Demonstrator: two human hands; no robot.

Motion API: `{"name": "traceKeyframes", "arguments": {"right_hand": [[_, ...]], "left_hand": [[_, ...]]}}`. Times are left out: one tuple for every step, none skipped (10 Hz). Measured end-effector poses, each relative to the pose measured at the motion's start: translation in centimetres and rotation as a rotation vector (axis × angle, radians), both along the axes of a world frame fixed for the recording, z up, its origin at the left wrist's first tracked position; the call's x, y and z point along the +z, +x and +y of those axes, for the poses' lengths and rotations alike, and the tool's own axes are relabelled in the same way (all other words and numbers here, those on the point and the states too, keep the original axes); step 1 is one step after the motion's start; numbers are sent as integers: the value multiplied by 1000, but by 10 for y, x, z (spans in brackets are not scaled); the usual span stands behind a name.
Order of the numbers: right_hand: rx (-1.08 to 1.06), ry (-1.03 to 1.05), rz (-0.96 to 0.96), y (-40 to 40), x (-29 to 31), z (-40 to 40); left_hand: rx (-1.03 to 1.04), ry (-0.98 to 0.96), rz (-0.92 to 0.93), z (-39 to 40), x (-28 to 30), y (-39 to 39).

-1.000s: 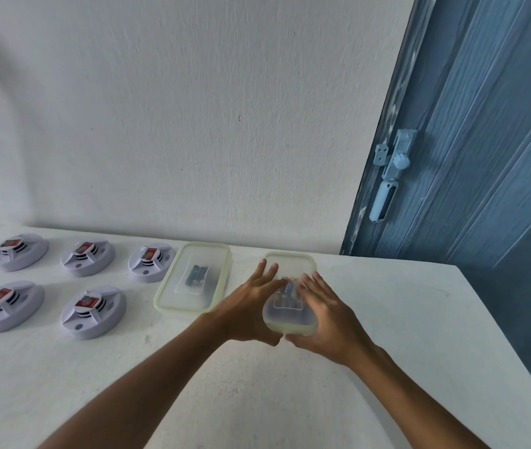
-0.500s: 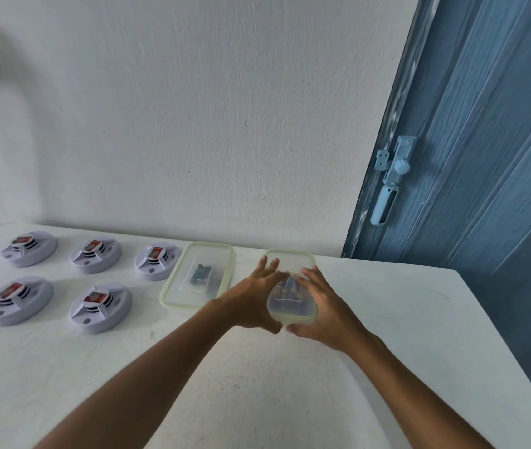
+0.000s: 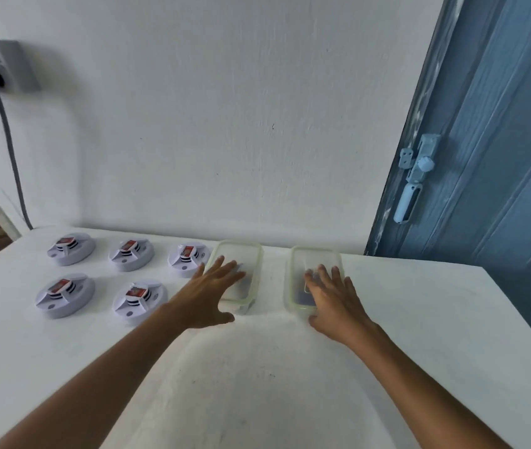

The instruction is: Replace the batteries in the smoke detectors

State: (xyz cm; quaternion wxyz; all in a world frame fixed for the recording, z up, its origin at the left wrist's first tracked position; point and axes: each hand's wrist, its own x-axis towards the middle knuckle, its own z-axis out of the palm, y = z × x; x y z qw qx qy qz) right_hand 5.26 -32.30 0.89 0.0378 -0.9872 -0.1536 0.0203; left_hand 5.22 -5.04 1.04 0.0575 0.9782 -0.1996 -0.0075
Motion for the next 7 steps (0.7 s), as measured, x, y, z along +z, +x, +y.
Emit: {"name": "traceKeyframes", "arguments": {"right_hand": [[-38, 20, -22, -3, 0, 4], [-65, 54, 6, -11, 3, 9], [-74, 75, 26, -14, 5, 13], [-82, 102, 38, -15, 7, 14], [-89, 122, 36, -16, 8, 14], [-92, 121, 74, -17, 8, 11], [-134, 356, 106, -23, 27, 7]], "left_hand": [[-68, -36, -58, 12, -7, 4], [-122, -27, -101, 20, -12, 7], [-125, -11, -88, 17, -11, 8], [-121, 26, -80, 17, -11, 10], [-117, 35, -72, 16, -9, 11], [-126, 35, -75, 16, -9, 9], [-85, -166, -140, 33, -11, -11]]}}
